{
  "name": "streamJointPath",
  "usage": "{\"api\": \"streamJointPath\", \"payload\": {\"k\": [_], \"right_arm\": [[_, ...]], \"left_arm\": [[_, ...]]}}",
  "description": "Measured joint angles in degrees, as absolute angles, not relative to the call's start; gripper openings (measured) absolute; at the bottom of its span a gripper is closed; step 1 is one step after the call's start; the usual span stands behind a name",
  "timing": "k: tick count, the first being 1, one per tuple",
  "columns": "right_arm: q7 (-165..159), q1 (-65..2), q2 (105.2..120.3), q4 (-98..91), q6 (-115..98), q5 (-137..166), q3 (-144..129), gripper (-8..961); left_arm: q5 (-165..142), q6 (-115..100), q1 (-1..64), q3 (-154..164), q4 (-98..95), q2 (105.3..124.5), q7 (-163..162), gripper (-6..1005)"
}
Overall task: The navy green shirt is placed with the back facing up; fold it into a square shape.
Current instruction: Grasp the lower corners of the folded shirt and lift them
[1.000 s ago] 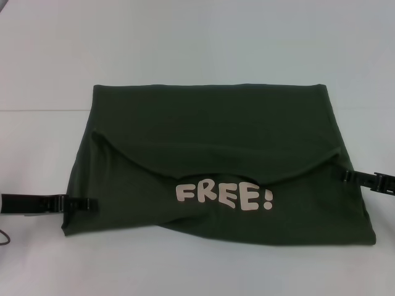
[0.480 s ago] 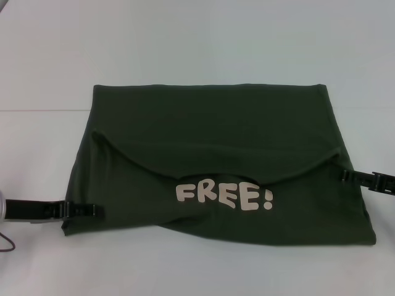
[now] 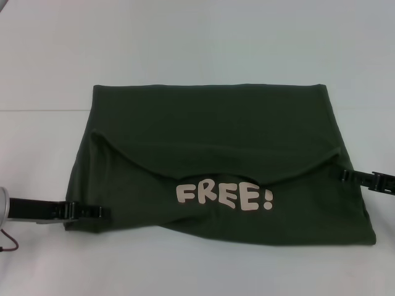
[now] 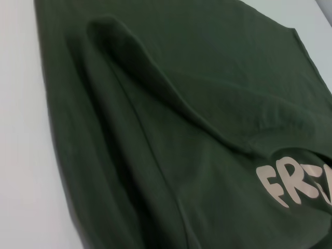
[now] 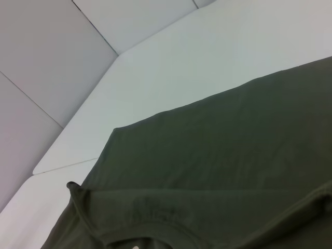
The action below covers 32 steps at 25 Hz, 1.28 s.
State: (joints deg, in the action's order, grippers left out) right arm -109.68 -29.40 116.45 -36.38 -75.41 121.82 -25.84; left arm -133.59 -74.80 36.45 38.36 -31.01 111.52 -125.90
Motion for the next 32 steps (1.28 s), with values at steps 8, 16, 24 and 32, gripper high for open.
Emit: {"api": "streamJointPath", "payload": {"k": [8,16,24,32], "right_arm": [[-109.68,-29.36,116.45,-36.38,-75.44,121.88,-25.83,907],[-109.68,-29.51,116.45,-36.39,-75.5,121.91,-25.93,904],[-109.68,-29.62,116.45,-36.38,-75.42,121.91,-25.93,902],[-109.68,-29.62,116.45,-36.39,-75.44,121.9,-25.93,899]], "left_arm": [[-134.34,-72.25,36.16,38.84,-31.43,111.62,-126.6,727],[-135.21,-71.77,36.83,41.15,-31.43,111.96,-127.22,724],[-135.26,-72.46,37.13,41.31,-31.47,111.96,-127.76,718],[-137.0,-71.47,37.54,43.25,-31.47,112.0,-127.6,507]]}}
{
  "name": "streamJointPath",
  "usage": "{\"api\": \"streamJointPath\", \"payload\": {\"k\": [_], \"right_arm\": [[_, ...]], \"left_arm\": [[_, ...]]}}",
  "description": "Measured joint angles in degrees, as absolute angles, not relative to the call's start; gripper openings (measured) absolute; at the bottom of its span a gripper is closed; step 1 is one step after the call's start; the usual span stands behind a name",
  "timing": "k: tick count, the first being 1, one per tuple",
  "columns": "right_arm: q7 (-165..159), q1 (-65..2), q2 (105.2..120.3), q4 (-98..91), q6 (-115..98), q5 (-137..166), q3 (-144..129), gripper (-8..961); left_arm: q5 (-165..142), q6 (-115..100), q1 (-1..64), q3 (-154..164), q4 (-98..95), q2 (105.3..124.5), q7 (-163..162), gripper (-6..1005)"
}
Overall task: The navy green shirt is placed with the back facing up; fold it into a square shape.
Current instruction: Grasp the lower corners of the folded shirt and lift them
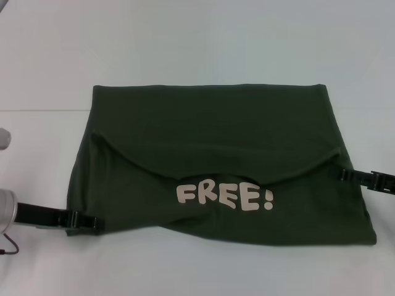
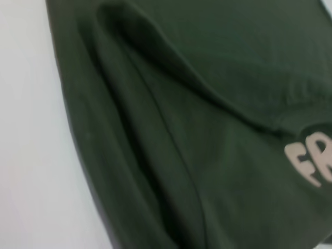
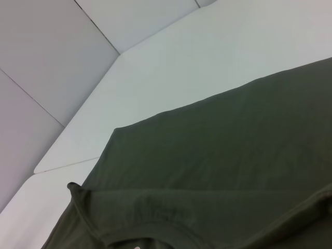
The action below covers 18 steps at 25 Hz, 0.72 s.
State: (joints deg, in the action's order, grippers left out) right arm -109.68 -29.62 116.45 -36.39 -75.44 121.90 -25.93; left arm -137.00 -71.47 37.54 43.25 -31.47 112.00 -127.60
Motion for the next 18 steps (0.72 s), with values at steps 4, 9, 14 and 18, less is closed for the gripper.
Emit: {"api": "streamJointPath", "payload": {"k": [4,9,14,18], "right_arm": [[-109.68,-29.61,116.45,-36.38,-75.54,121.91,-25.93,897],[-109.84,-29.42,116.42,-36.4,-75.91,121.9,-25.93,896],[-111.68,-29.27,115.15,-37.24,-79.24,122.59,-25.96,894],[-123.75,-30.31,112.13,-41.17,-83.84,128.89,-28.55,893]], "left_arm": [[-137.56,-70.98,37.81,43.57,-31.47,112.12,-127.59,417],[-137.43,-70.65,37.76,43.11,-31.47,112.14,-127.53,304],[-137.5,-70.97,37.88,43.29,-31.47,112.11,-127.4,131],[-137.49,-71.15,37.93,43.17,-31.46,111.93,-127.44,44]]}}
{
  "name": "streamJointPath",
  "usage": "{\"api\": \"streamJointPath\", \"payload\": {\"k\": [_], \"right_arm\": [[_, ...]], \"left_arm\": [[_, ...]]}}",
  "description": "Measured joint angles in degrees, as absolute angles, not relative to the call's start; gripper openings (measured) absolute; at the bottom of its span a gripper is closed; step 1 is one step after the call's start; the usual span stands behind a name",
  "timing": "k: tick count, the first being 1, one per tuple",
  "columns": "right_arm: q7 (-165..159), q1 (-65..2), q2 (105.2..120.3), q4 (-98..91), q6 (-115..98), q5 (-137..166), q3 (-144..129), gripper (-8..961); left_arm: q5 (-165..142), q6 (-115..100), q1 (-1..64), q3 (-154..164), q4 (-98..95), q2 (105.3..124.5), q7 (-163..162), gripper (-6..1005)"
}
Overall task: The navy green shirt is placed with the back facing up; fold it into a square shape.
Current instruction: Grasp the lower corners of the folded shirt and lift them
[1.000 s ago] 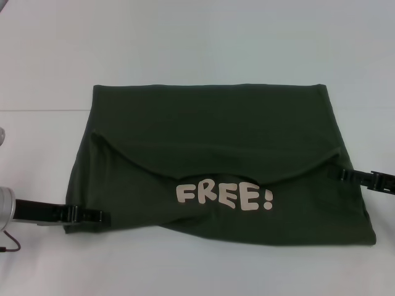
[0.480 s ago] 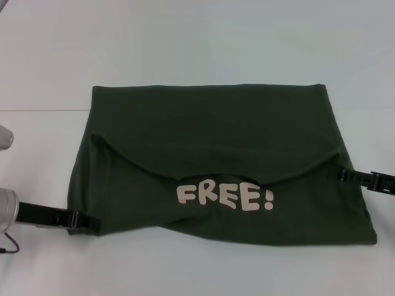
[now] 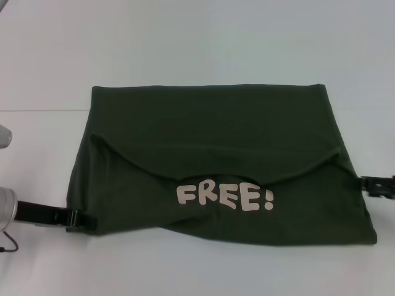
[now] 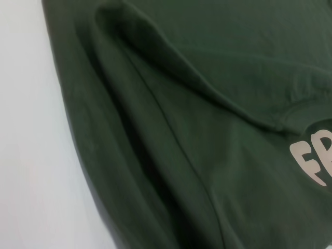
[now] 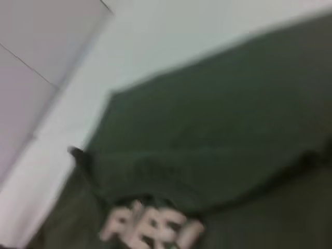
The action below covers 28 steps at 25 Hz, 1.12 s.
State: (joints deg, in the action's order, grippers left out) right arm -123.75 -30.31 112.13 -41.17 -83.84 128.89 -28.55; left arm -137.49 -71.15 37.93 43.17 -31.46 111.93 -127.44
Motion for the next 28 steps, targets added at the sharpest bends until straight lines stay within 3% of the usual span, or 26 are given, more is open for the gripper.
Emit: {"api": "streamJointPath", "payload": {"k": [7,9,14,28], "right_arm": [[-147.75,-34.97,105.42,-48.92,-94.79,140.52,-34.6,890],[-149.59,-36.97,104.84,-48.89,-96.19,145.09,-34.79,890],[-150.85,-40.59,106.09,-46.39,-95.19,153.97,-34.97,888],[-149.64,-42.01,109.65,-41.59,-87.41,153.07,-36.17,883]], "left_arm": [[-137.07,-71.33,37.87,43.08,-31.46,111.61,-127.45,43],[-137.09,-71.35,37.92,43.07,-31.46,111.56,-127.32,43],[-137.29,-71.37,38.1,43.3,-31.46,111.51,-126.93,43],[-137.43,-71.88,37.5,43.14,-32.92,111.66,-126.65,42]]}}
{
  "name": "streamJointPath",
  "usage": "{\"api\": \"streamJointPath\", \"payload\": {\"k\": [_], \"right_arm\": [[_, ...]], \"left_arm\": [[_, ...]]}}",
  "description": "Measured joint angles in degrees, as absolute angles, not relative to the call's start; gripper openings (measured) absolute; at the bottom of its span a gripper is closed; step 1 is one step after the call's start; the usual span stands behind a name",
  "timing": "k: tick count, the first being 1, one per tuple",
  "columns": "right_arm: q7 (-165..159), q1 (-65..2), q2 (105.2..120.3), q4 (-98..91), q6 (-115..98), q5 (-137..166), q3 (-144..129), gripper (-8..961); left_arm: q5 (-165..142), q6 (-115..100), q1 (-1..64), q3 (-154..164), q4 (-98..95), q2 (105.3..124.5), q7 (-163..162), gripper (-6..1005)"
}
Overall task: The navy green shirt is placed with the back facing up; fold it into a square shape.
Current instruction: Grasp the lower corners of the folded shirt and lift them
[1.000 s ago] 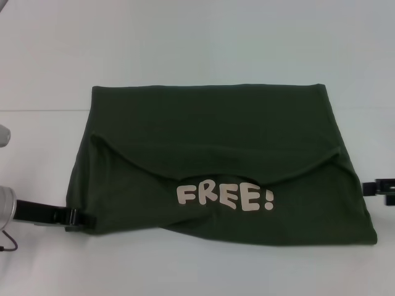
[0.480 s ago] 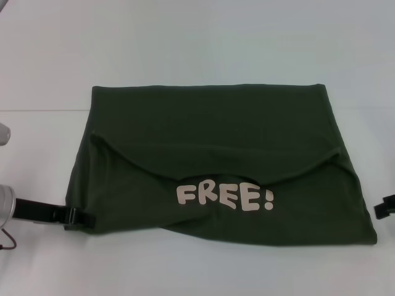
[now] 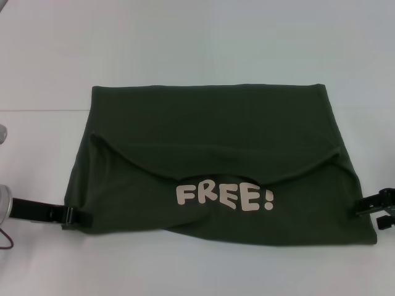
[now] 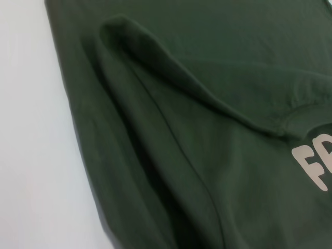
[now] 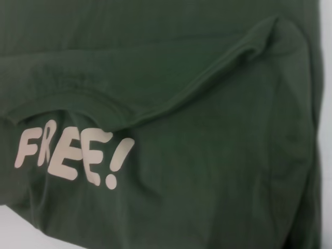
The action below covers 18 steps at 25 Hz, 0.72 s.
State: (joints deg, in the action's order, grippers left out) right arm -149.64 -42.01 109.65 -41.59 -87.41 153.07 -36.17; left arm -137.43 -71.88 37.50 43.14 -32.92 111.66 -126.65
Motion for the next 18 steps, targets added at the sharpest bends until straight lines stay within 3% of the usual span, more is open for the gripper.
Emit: {"api": "streamJointPath", "payload": {"k": [18], "right_arm": [[-148.77,-42.73,110.87,-38.64,-83.7,153.21,-37.54,877]], "left_arm": [[-137.44,-71.8,37.76,43.06,-32.96,111.7,-126.65,42]]}}
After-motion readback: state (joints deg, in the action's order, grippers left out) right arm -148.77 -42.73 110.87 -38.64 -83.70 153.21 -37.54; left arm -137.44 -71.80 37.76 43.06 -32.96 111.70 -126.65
